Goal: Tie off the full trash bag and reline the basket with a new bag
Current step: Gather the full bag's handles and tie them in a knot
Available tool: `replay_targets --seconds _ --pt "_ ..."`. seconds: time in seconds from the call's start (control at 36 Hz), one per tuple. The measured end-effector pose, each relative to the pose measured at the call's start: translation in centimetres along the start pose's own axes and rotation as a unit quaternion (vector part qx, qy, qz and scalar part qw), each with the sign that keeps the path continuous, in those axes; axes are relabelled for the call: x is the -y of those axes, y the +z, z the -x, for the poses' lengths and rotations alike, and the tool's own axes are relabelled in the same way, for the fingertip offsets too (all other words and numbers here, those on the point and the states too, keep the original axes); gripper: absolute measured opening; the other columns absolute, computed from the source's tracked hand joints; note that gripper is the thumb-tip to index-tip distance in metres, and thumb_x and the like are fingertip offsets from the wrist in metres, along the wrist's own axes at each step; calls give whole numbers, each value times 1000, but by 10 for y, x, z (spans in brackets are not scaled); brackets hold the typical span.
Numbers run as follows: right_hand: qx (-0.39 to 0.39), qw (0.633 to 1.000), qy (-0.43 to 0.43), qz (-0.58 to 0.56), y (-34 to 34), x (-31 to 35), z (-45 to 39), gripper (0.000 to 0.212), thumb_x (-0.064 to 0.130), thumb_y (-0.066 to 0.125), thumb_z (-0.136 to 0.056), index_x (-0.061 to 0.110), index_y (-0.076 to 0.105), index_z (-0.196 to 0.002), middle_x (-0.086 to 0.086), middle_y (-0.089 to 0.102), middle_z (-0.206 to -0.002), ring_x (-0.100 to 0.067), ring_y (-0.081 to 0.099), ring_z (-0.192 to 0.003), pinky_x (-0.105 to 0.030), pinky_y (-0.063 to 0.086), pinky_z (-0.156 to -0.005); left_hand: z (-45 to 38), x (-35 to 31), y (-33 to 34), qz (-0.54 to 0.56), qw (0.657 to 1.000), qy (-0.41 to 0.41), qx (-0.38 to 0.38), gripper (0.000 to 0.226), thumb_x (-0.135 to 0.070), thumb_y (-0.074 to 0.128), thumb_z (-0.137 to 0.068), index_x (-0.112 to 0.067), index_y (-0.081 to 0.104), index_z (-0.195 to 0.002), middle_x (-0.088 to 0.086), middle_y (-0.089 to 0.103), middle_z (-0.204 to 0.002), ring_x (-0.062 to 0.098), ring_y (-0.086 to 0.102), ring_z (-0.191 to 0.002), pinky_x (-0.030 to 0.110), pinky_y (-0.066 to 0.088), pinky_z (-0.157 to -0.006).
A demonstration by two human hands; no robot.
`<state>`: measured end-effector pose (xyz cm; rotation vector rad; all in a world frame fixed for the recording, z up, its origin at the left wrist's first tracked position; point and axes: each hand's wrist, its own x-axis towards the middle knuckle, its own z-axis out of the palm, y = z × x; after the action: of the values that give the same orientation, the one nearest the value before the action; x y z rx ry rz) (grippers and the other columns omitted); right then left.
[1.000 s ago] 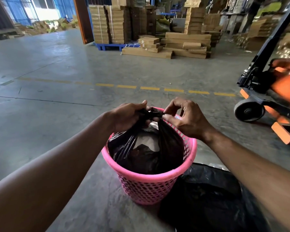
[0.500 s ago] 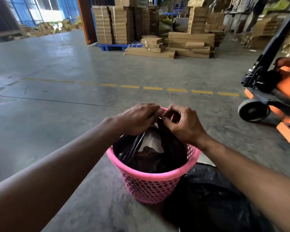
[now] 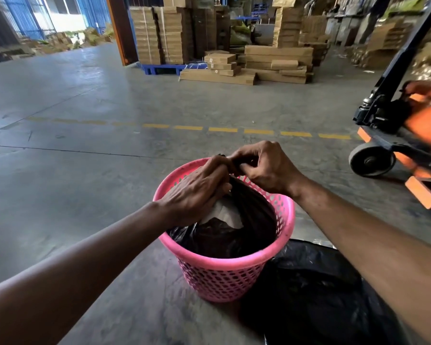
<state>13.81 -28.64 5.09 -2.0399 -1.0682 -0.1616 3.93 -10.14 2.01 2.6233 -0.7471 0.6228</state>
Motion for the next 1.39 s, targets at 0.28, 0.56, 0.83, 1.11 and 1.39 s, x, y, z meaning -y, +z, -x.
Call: replay_targets --seconds 0.28,0.56,0.83,1.11,1.39 --pt "18 991 72 -113 -8 -24 11 10 4 78 -84 10 82 -91 -4 79 -77 -14 74 -67 -37 60 -69 1 31 0 -175 973 -148 -15 34 -52 32 -105 -22 44 -97 0 44 -99 25 52 -97 45 41 -93" --pt "32 974 189 121 -5 -59 23 7 24 83 -75 25 78 -78 8 64 -85 -18 65 -88 -27 47 -78 26 50 1 -255 929 -220 152 63 -59 10 -99 -22 61 -96 7 57 -111 27 50 -113 49 35 -96" --pt "50 929 275 242 -5 -79 42 13 33 79 -74 42 70 -70 6 44 -128 -23 33 -132 -50 35 -102 39 53 7 -324 854 -249 323 49 -52 23 -104 -29 65 -115 11 50 -124 30 36 -127 53 31 -99" --pt "29 932 271 239 -2 -81 46 22 29 76 -73 43 63 -60 5 56 -114 -25 48 -122 -42 45 -100 37 57 -10 -171 902 -282 277 51 -59 22 -102 -31 62 -89 4 48 -117 26 41 -120 51 32 -104" --pt "-102 966 220 88 -12 -58 20 8 26 75 -76 29 72 -69 -1 74 -80 -20 70 -80 -31 53 -74 -1 27 13 489 799 -350 -15 48 -39 41 -107 -11 59 -72 7 77 -95 16 71 -95 29 52 -87"
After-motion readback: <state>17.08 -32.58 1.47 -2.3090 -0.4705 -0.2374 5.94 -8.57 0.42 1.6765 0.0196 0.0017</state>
